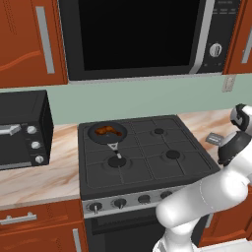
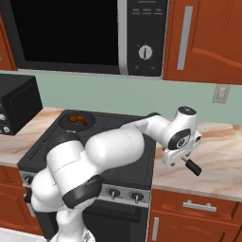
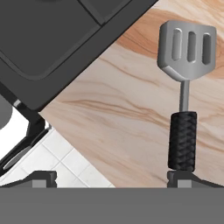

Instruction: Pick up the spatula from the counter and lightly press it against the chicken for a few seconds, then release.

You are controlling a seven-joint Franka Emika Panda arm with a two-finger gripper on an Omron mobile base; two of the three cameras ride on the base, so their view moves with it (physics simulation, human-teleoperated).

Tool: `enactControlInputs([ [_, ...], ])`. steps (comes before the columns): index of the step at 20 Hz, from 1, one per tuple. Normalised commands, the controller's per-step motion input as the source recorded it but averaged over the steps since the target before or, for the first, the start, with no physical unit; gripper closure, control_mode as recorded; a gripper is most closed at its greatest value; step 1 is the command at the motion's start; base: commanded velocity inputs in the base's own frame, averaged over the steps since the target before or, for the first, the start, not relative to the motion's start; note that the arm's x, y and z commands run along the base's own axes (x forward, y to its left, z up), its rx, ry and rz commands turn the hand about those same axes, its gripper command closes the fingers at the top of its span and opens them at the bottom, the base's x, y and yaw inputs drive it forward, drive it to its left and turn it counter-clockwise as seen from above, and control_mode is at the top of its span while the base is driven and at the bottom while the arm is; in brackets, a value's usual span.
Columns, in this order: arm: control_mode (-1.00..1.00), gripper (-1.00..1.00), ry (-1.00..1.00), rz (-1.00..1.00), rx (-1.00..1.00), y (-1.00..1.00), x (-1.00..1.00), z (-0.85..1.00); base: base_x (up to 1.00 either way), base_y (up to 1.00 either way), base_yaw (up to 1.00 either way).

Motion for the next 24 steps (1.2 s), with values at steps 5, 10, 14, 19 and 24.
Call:
enactControlInputs([
  [5, -1.00, -1.00, 0.00, 0.00, 0.00, -0.14, 0.03, -0.04, 0.00, 0.00, 0.00],
  [10, -1.00, -1.00, 0.00, 0.00, 0.00, -0.13, 0.07, -0.09, 0.00, 0.00, 0.00],
  [14, -1.00, -1.00, 0.02, 0.00, 0.00, -0.08, 0.08, -0.12, 0.00, 0.00, 0.00],
  [19, -1.00, -1.00, 0.02, 0.00, 0.00, -0.03, 0.03, -0.11, 0.00, 0.00, 0.00],
  [24, -1.00, -1.00, 0.01, 0.00, 0.00, 0.00, 0.00, -0.09, 0.00, 0.00, 0.00],
])
